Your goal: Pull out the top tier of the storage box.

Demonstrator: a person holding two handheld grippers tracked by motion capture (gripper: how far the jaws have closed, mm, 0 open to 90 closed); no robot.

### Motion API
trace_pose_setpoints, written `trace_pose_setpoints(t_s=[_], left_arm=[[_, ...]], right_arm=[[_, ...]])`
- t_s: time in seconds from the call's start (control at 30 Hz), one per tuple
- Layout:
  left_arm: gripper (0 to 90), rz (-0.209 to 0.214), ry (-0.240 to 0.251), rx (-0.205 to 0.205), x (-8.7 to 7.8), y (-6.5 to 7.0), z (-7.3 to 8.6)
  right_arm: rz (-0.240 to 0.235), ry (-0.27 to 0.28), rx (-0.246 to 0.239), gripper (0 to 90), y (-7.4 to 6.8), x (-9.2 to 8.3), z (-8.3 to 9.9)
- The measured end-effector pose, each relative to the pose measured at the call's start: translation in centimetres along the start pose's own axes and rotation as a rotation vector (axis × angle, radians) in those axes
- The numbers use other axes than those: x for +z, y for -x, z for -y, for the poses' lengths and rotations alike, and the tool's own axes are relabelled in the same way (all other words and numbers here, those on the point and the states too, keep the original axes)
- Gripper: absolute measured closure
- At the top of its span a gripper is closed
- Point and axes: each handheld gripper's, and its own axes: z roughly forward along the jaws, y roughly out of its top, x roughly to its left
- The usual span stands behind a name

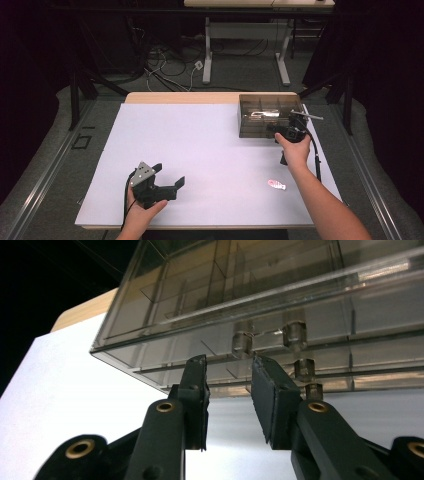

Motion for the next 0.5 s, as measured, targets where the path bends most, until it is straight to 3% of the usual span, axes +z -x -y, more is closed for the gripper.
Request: trace_pose_setpoints(t_s=[0.13, 0.2, 0.3, 0.4, 0.5], left_arm=[[0.6, 0.000, 0.000, 0.000, 0.02, -0.01, 0.01], [0.6, 0.000, -0.001, 0.000, 0.04, -0.04, 0.02], [0.6, 0.000, -0.004, 0.006, 0.05, -0.08, 0.03], [0.6, 0.000, -0.004, 0.007, 0.05, -0.07, 0.03], [0.6, -0.001, -0.004, 0.007, 0.06, -0.11, 0.04]], right_arm=[[-0.002, 0.015, 0.018, 68.8, 0.19, 0.24, 0.07], [-0.019, 0.052, 0.043, 68.8, 0.37, 0.47, 0.13], [-0.012, 0.046, 0.056, 68.9, 0.59, 0.47, 0.21], [-0.013, 0.088, 0.081, 70.5, 0.59, 0.80, 0.40], [-0.012, 0.065, 0.088, 71.5, 0.57, 0.73, 0.44]])
